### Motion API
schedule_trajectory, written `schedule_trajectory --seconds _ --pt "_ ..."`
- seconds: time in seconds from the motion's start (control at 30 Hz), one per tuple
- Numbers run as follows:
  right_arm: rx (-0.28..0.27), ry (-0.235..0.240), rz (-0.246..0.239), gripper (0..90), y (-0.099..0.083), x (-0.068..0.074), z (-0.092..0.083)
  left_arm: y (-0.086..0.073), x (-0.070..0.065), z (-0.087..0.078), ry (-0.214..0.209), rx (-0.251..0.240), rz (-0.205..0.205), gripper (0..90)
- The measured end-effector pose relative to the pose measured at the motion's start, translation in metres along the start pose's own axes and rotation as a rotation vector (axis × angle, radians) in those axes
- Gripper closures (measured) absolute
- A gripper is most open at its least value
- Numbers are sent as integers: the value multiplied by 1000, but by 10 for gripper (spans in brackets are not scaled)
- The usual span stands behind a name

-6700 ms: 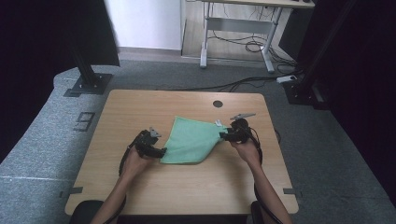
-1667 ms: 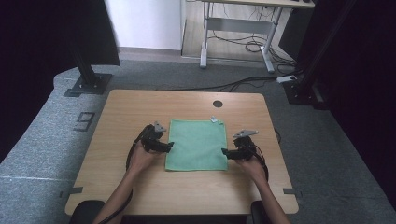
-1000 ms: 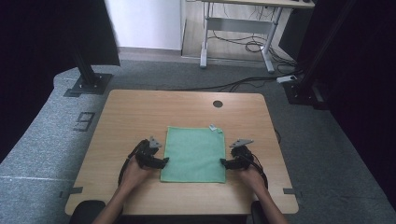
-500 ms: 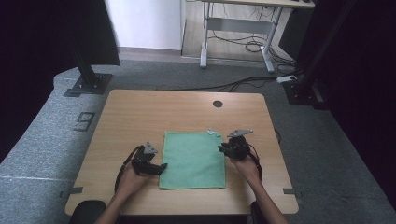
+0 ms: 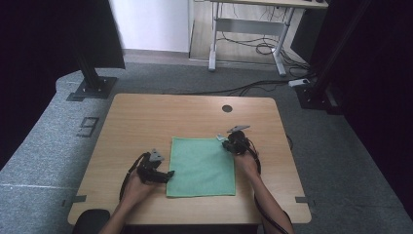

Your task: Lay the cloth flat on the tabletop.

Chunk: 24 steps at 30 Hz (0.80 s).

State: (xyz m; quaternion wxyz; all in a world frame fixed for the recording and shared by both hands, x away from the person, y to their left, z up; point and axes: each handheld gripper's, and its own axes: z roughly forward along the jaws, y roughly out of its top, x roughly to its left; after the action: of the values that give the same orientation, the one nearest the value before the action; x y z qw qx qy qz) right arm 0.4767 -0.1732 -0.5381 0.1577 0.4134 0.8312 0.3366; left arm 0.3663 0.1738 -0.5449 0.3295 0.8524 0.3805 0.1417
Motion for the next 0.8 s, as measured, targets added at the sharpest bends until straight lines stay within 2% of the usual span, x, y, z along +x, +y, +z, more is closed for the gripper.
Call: schedule_trajectory --seconds 0.2,0.37,0.43,0.53,0.67,0.8 --pt "-11 -50 59 770 4 -26 0 0 0 0 0 -3 -1 169" --pt "-17 -58 81 728 4 -36 -6 0 0 0 -1 -3 -1 169" --pt "-29 -52 78 688 4 -35 -10 0 0 0 -3 0 1 169" --pt "-37 -41 66 582 4 -31 -16 2 -1 1 -2 3 3 168" --pt "-34 -24 34 461 2 -24 -24 8 -4 0 -6 -17 24 146" --pt "-17 -5 23 351 -5 -17 -28 13 -4 3 22 -14 38 144"
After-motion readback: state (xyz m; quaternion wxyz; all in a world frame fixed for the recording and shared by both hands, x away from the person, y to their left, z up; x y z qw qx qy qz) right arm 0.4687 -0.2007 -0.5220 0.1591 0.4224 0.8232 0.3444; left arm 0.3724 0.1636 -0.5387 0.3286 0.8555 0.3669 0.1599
